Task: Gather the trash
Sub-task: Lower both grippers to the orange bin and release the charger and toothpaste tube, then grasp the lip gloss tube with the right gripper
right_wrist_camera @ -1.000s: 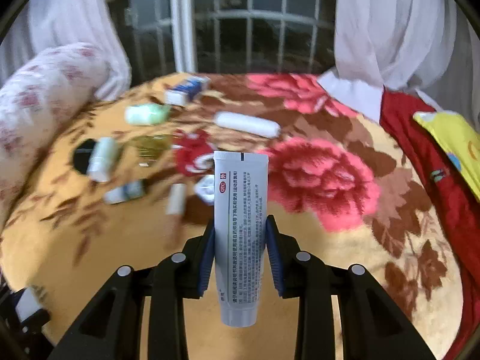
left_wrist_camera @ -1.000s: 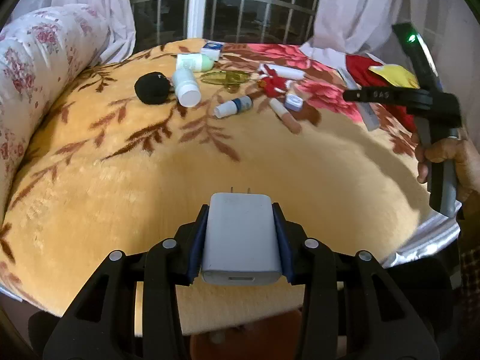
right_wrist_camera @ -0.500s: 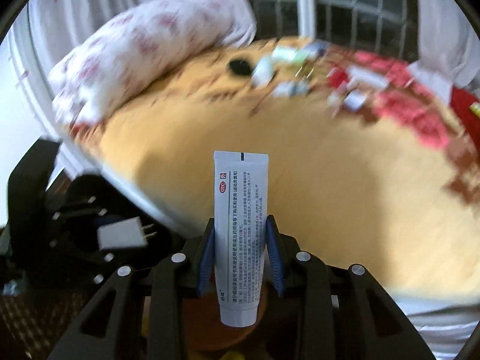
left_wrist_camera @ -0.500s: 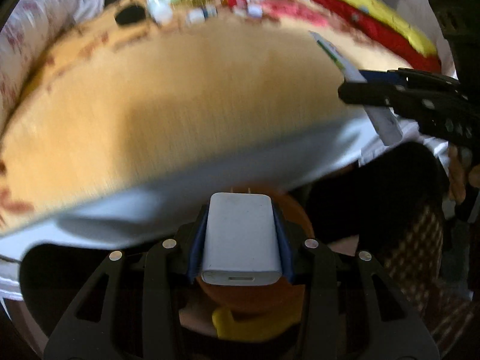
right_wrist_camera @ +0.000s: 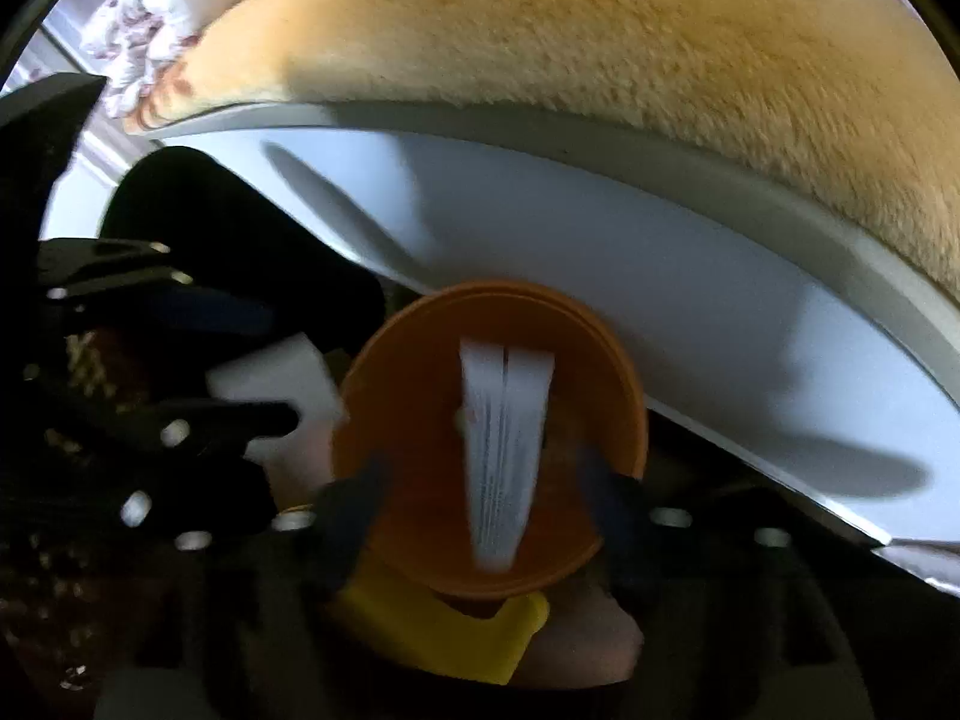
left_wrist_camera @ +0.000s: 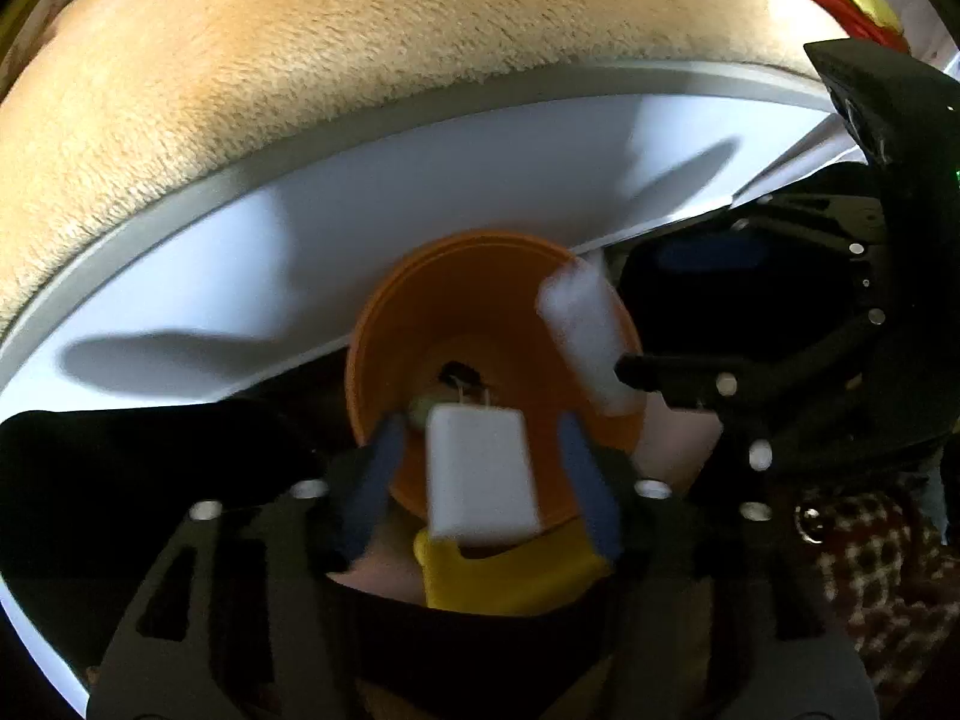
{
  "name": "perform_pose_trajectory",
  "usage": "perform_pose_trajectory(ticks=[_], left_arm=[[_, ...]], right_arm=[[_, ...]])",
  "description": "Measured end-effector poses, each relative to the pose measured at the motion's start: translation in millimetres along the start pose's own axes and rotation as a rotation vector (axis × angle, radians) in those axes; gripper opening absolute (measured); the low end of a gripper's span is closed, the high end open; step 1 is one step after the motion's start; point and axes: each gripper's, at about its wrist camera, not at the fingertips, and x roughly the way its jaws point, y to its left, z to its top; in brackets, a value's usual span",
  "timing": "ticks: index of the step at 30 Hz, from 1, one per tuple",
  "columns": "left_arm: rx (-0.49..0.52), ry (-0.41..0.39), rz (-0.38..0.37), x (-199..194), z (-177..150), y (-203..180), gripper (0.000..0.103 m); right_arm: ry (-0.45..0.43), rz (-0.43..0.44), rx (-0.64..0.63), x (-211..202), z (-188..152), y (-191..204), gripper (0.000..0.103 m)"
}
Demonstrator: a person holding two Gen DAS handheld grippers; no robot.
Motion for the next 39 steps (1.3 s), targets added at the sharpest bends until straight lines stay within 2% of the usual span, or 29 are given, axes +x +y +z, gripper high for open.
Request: perform_pose_trajectory(ticks=[3,5,10,13,17,21,23,26,29,33,37,39], left_arm=[[-0.019,-0.021,0.021,-4.7,0.4,4.5,0.070],[-0.031,-0.037,0.024,-8.1,0.6,8.6,0.070],[-0.058,-0.127,0.013,-29.9,6.9,20.4,0.070],[-0.067,-0.219,0.019,-50.0,13.8,23.1,0.070],[-0.086,-0.340,0.019,-79.7,31.9,26.8,0.070],[-0.100,-0.441,0.060,-105.1,54.5,35.3,0.070],[-0.116,-0.470,0.062,-112.6,66.1,42.5,0.070],[-0.122,-0.503,0.065,-119.4,81.9,46.9,0.070],[-0.131,-0.538,0.065,-123.7,94.1,49.1,0.072],[-0.133,-0.561,0.061,-124.7,112.3,48.2,0.073],[-0.115,-0.573,0.057,-123.5,122.6,48.0,0.073],[-0.105,-0.577,0.068,-121.6,125.5,48.3,0.073]], right_arm=[[-0.018,-0.028,0.008,-4.6,-1.2,-4.8,0.071],[-0.044,-0.030,0.035,-13.1,-0.5,-12.0,0.071],[-0.180,-0.031,0.078,-52.1,6.6,-25.3,0.071],[-0.273,-0.040,0.085,-76.7,15.1,-29.4,0.073],[-0.384,-0.051,0.099,-103.8,35.4,-37.1,0.073],[-0.457,-0.091,0.082,-125.5,53.9,-52.4,0.073],[-0.497,-0.141,0.063,-136.1,74.5,-61.9,0.073],[-0.546,-0.171,0.073,-153.9,107.1,-81.9,0.073],[-0.541,-0.210,0.096,-149.2,150.1,-98.7,0.073],[-0.487,-0.272,0.110,-126.9,201.2,-124.2,0.072],[-0.386,-0.298,0.123,-91.7,242.2,-147.6,0.059],[-0.349,-0.292,0.142,-79.8,252.7,-156.0,0.057]])
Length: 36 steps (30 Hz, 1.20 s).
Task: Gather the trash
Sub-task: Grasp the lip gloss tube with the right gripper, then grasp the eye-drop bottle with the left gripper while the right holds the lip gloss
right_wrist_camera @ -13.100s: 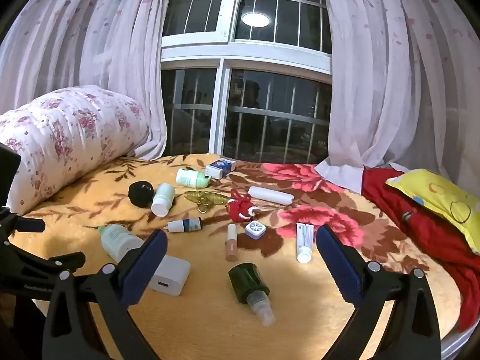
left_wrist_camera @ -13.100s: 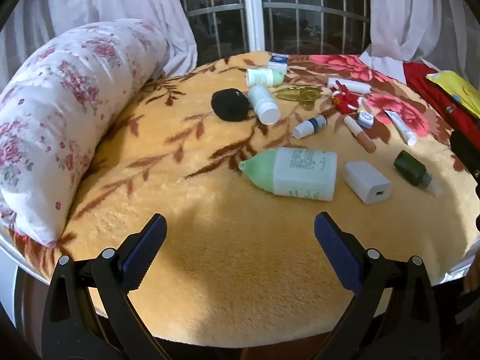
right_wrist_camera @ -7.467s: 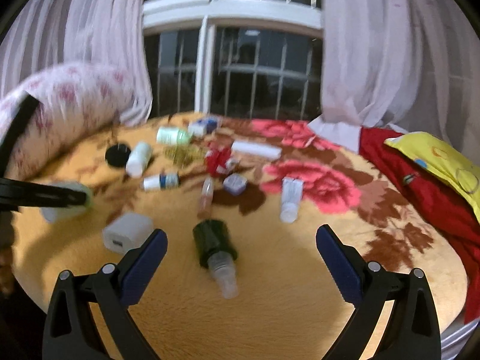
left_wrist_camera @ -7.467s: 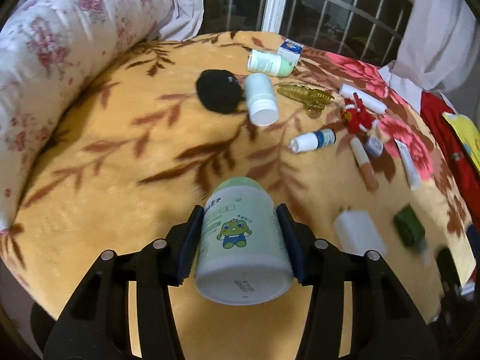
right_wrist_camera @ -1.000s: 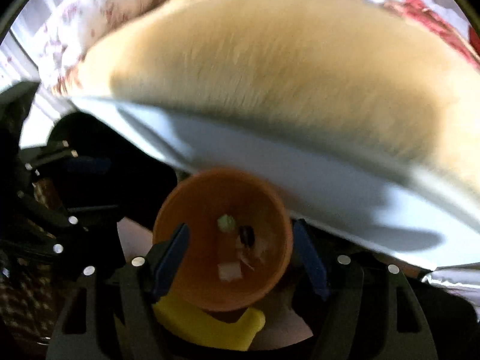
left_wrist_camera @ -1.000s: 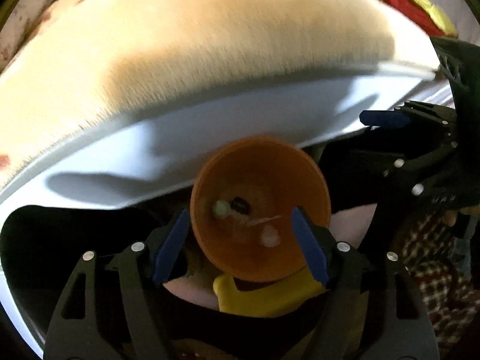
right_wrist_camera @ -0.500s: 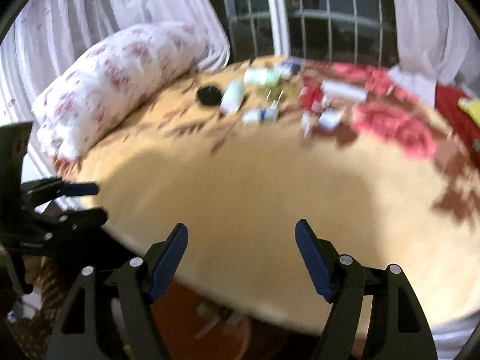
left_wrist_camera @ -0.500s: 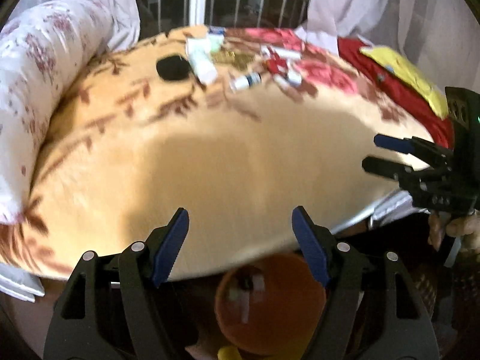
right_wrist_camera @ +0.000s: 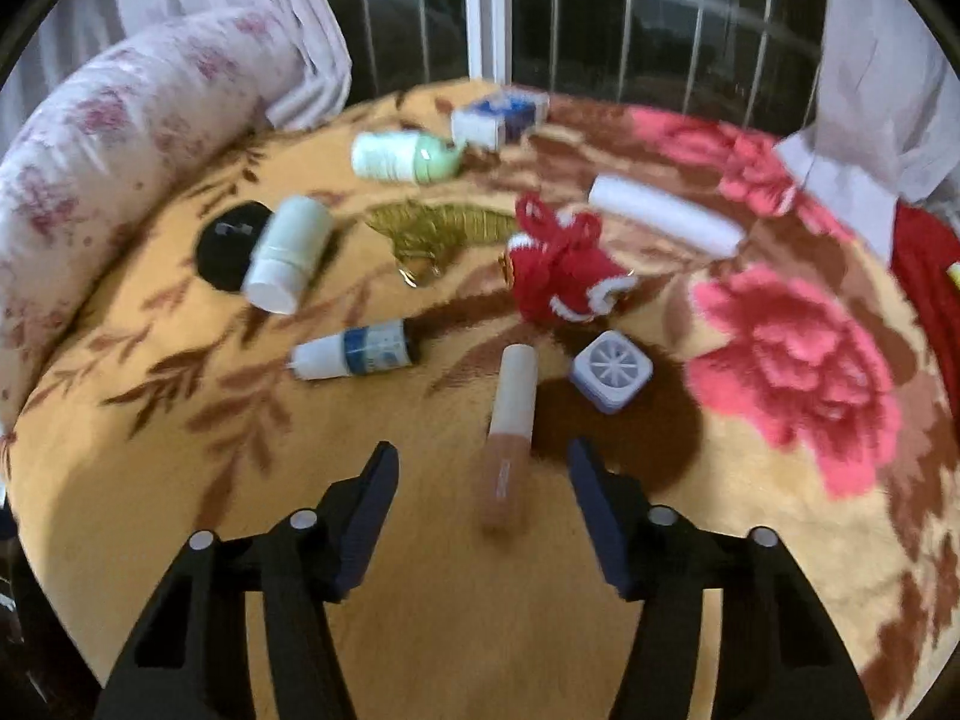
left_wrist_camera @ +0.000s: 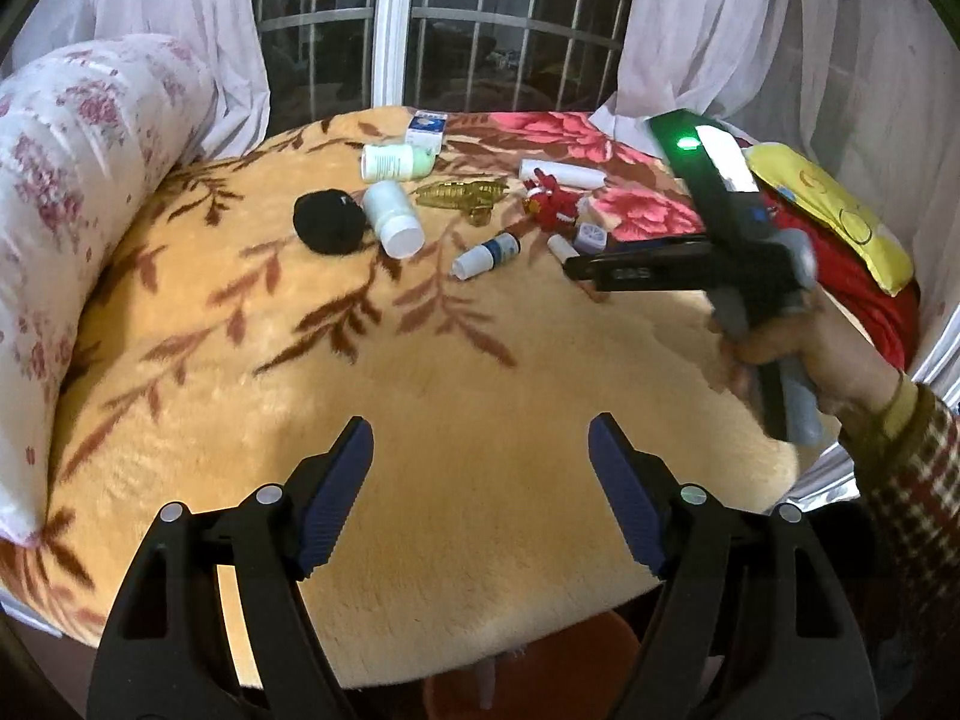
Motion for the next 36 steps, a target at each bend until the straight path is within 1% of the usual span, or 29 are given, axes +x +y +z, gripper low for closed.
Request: perform_pose_trajectory(ticks=[2,6,8,10,11,14,20,23,26,29,30,32,33,35,36], left_arm=[[0.006,0.003,0.004,5.3,2.6,1.4,0.073],[-0.011,0.020,-0.010,15.5,4.4,5.9,0.073],[-0.011,0.027,-0.017,20.0,4.4,6.3,0.073],[-0.013,0.035,-0.019,23.8,4.5,5.8,0.073],[-0.014,0.041,-0.021,26.2,4.9,5.9,0.073],[-0.021,0.055,-0.027,31.7,6.5,7.1,0.073],[-0.011,0.058,-0.025,40.9,16.6,7.3,0.073],[0.013,0.064,-0.048,52.1,29.0,3.9,0.073],[0.074,0.100,-0.097,75.6,47.8,-3.8,0.073],[0.132,0.060,-0.076,95.0,67.6,-10.2,0.072],[0.156,0.053,-0.081,102.1,74.2,-11.7,0.070],[0.208,0.055,-0.102,119.4,87.4,-14.3,0.069],[0.230,0.065,-0.126,130.6,94.5,-14.2,0.068],[0.238,0.096,-0.142,148.0,102.9,-12.3,0.068],[0.235,0.120,-0.164,159.1,107.7,-9.5,0.067]], right_arm=[[0.038,-0.021,0.007,14.8,5.3,-2.0,0.054],[0.099,-0.032,0.004,35.7,11.6,-2.6,0.042],[0.123,-0.042,-0.031,44.2,14.3,1.8,0.035],[0.134,-0.059,-0.060,45.3,17.8,6.0,0.019],[0.136,-0.065,-0.067,43.8,18.8,7.4,0.018],[0.131,-0.044,-0.065,40.7,17.0,5.0,0.018],[0.086,0.005,-0.047,24.5,5.6,-4.5,0.018],[0.052,0.028,-0.042,10.5,-0.2,-6.6,0.018],[0.003,0.048,-0.029,-9.6,-5.1,-10.7,0.018],[-0.047,0.067,-0.007,-32.6,-11.1,-19.1,0.018],[-0.060,0.072,0.001,-38.5,-12.9,-22.3,0.018],[-0.081,0.075,0.005,-51.5,-17.3,-27.9,0.018],[-0.087,0.075,0.004,-55.9,-18.8,-30.0,0.018],[-0.098,0.078,0.002,-63.8,-23.0,-33.4,0.018],[-0.102,0.080,0.002,-67.3,-25.0,-34.6,0.018]])
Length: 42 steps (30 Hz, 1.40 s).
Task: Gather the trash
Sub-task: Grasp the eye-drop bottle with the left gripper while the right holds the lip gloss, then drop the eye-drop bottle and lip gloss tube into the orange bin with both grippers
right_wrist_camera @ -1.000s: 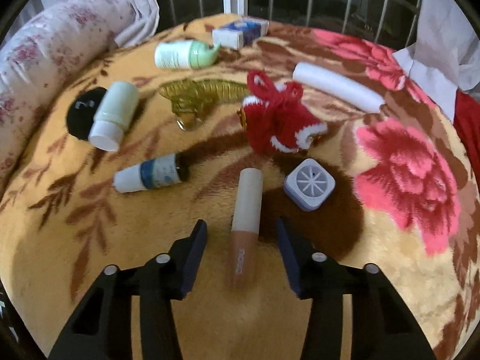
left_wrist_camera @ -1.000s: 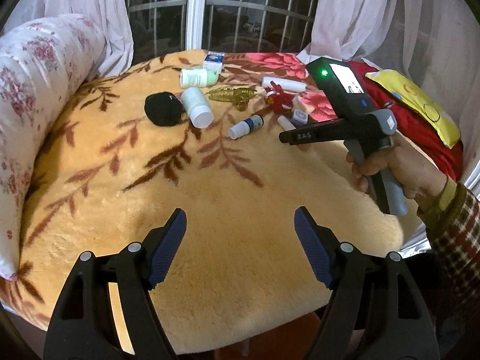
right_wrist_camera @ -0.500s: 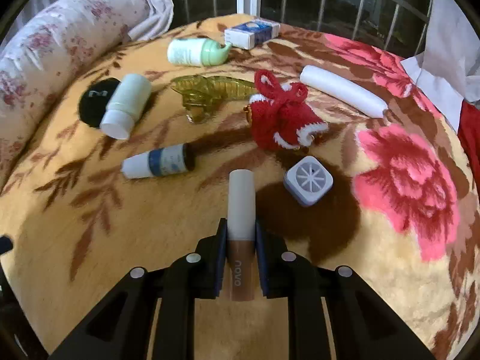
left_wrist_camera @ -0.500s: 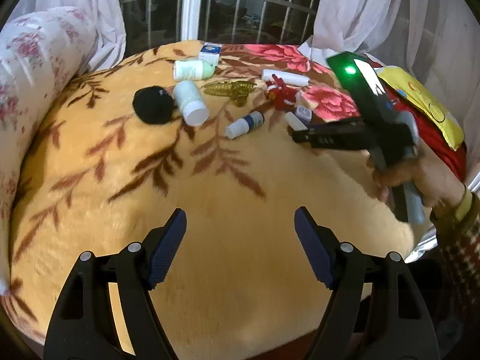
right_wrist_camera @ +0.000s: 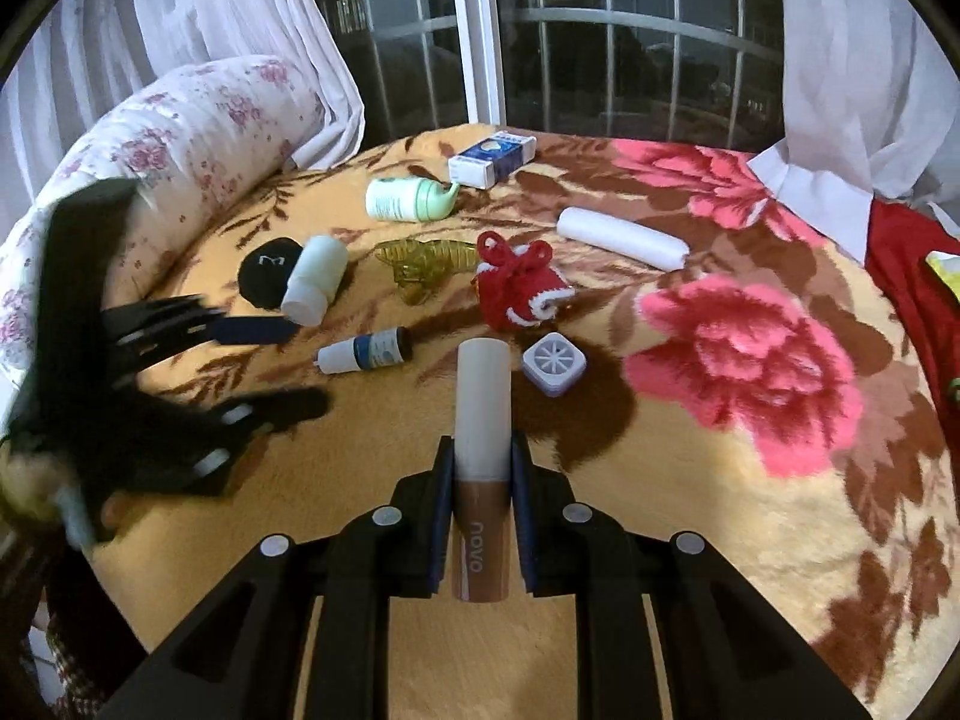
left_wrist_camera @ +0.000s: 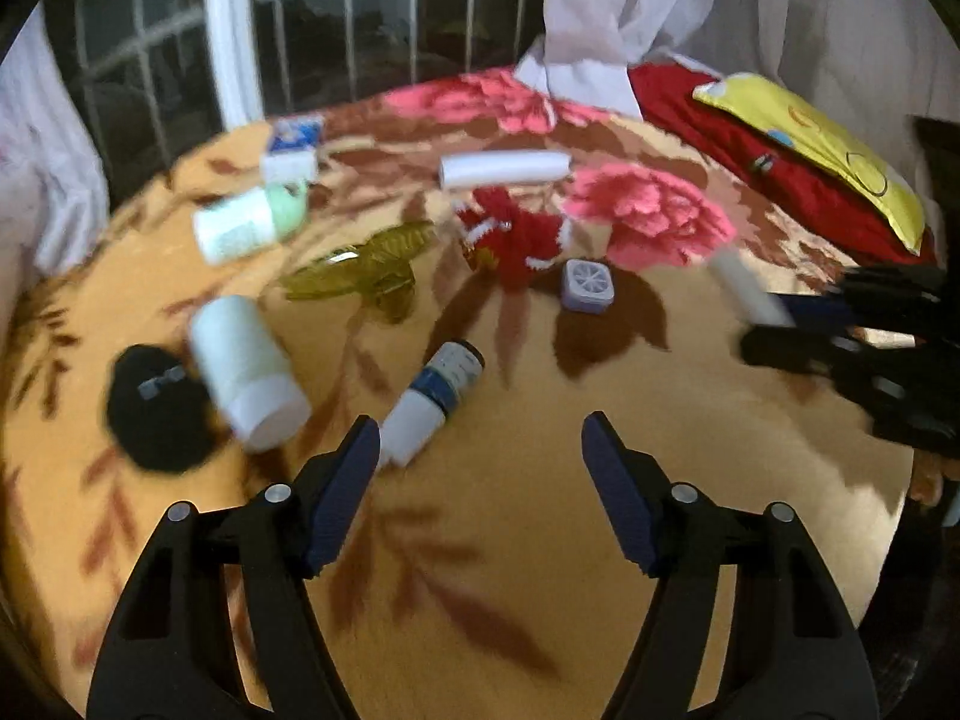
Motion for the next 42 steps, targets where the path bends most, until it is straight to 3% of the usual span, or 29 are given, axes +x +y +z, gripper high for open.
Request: perform_pose_trajectory(ticks=[6,14,21,26,31,36,42], left_arm=[[0.024,0.103,0.006,43.7,15.1,17.1,0.046],[0.055,0.128,0.031,58.7,18.5,17.8,0.026],[0.003,0.093,0.034,31.2,9.2,13.9,0.025],[-0.011,0.042,0.073,-15.6,-6.7,0.5,0.025],[-0.007,0.005,0.096,-74.6,-41.4,-23.8,0.025],[-0.010,-0.016,0.106,-131.0,-98.8,-57.4,0.025],[-0.077,0.043,0.096,-150.0,-176.2,-90.1,0.025]], right_arm=[[-0.012,0.019,0.000,-9.0,-7.3,-2.2,0.018],[-0.011,0.022,-0.011,-8.3,-9.3,1.4,0.018],[-0.014,0.026,-0.010,-13.3,-14.3,7.2,0.018],[-0.032,0.035,-0.014,-28.8,-19.7,16.4,0.018],[-0.039,0.081,-0.038,-52.6,-35.6,38.9,0.018],[-0.005,0.158,-0.099,-81.7,-73.6,78.3,0.018],[0.086,0.262,-0.090,-93.2,-137.5,118.9,0.018]])
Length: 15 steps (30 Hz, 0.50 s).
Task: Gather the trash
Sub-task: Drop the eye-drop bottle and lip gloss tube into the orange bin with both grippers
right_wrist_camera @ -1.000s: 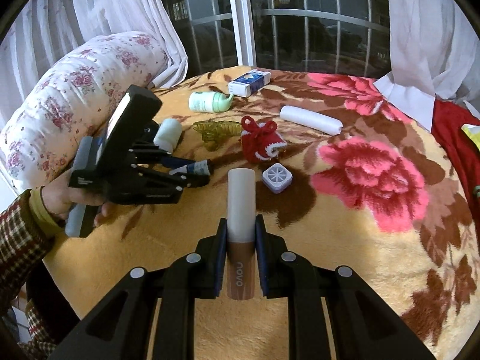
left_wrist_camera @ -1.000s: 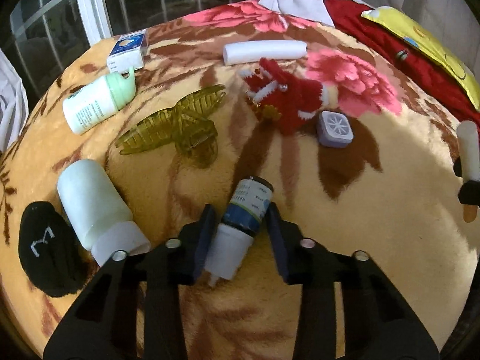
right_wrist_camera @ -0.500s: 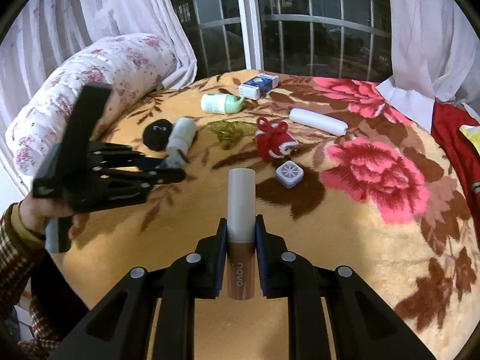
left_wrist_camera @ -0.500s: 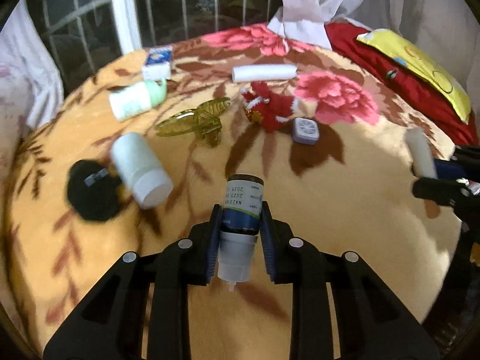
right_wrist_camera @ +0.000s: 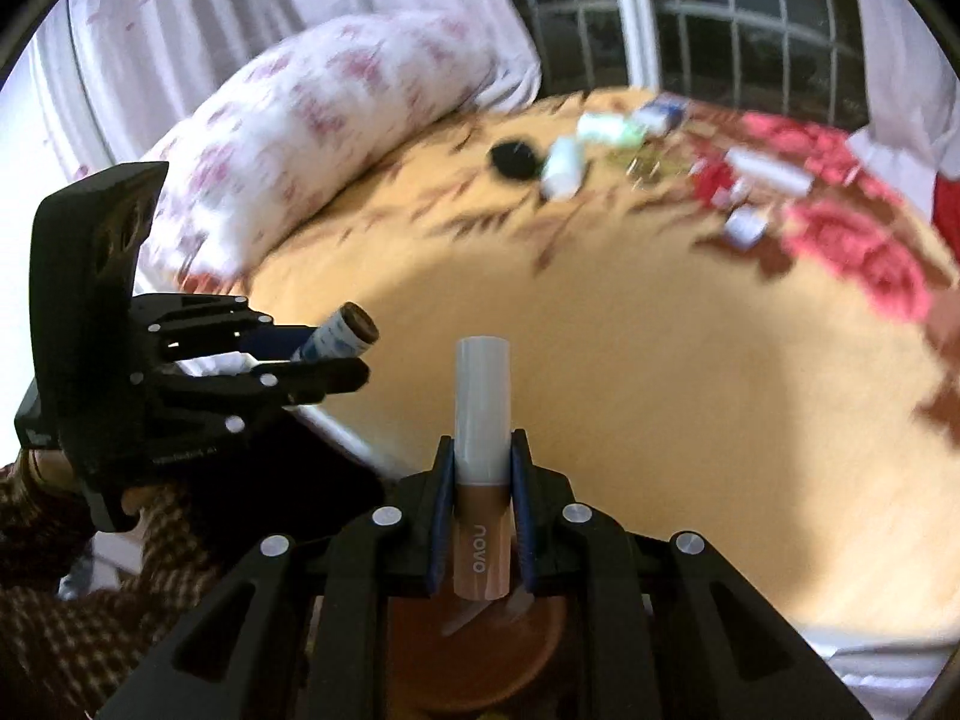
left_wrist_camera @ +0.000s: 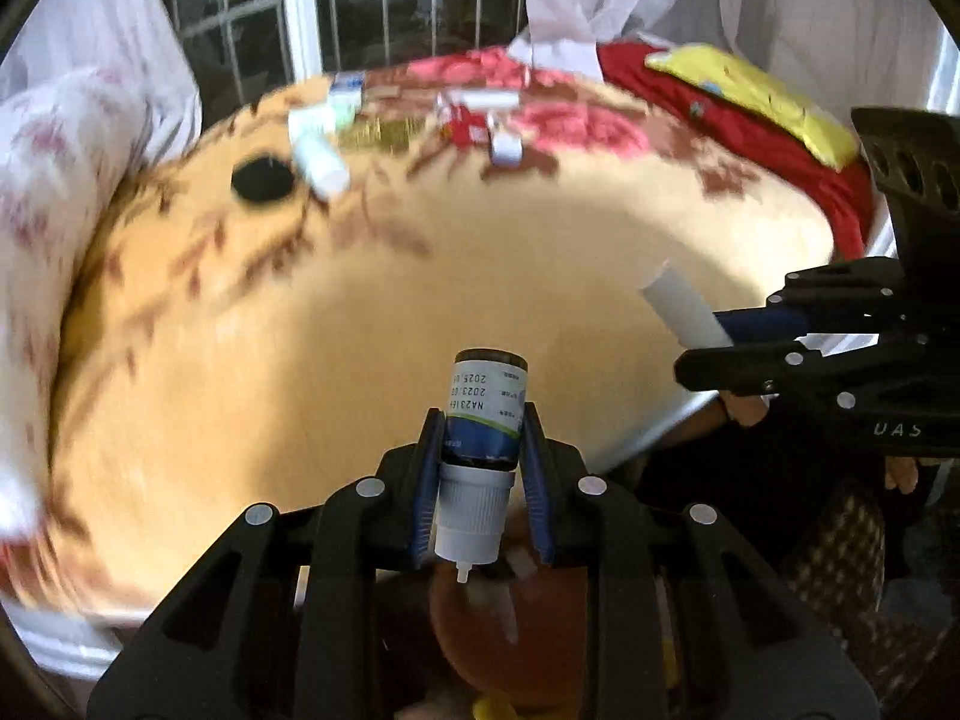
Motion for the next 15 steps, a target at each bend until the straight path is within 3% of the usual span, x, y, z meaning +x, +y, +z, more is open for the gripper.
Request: perform_pose_trajectory(ticks=[4,11,13,14,15], left_arm=[[-0.040,0.122,-0.030,18.9,-39.8,-5.5,0.025],[-0.054,0.287,-0.065,53.3,-77.7,-10.7,0.025],[-0.066,0.333,-0.082,60.3,-83.0,-11.5,0.035],[-0.059,0.355,-0.079,63.6,-84.8,-12.8,0.045],[-0.054,0.358,-0.065,64.3,-86.0,-13.9,0.056]], right_arm=[[0.109,0.050,0.054,28.7,-43.6,16.2,0.018],[0.281,0.034,0.076,79.2,-86.1,23.6,0.018],[0.313,0.040,0.079,87.8,-91.0,24.4,0.021],[0.308,0.030,0.082,89.5,-91.9,22.8,0.026],[0.310,0.027,0.086,89.7,-92.2,22.3,0.043]])
